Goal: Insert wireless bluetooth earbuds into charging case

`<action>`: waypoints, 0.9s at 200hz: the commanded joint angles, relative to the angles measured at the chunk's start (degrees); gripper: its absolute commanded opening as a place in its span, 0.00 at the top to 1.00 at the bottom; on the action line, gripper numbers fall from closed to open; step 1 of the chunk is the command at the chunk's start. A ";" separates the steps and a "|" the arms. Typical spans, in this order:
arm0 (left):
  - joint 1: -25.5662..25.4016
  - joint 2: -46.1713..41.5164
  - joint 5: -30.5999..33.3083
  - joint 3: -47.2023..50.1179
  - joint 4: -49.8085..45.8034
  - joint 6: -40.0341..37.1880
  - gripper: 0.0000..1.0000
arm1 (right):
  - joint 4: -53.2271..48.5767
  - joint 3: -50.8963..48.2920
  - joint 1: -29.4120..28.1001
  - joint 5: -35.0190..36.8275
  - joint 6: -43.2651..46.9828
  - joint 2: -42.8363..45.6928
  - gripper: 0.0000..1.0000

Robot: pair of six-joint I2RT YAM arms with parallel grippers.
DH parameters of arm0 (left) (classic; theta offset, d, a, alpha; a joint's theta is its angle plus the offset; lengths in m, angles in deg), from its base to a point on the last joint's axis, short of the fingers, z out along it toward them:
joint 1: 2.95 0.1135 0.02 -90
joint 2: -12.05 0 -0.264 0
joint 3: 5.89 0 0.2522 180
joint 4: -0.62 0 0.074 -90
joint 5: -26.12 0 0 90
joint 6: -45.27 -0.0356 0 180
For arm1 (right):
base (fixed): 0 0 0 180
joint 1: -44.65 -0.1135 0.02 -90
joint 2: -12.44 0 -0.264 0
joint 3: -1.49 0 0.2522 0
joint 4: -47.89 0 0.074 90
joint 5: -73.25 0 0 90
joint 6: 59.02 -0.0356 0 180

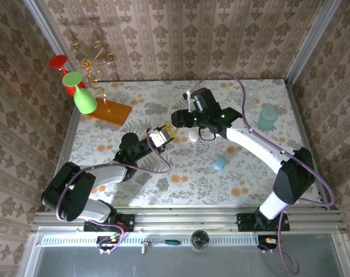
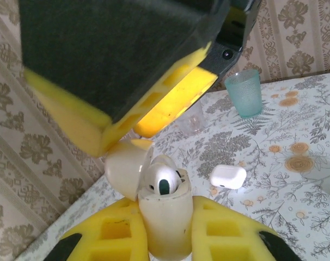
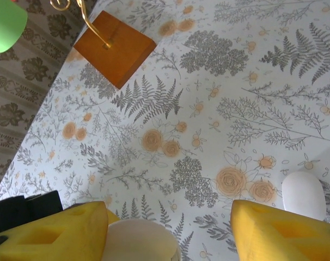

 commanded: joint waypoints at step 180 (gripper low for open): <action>3.52 -9.37 6.83 -3.62 -50.36 36.44 0.93 | 18.52 -29.77 -0.88 -17.68 17.39 18.07 0.13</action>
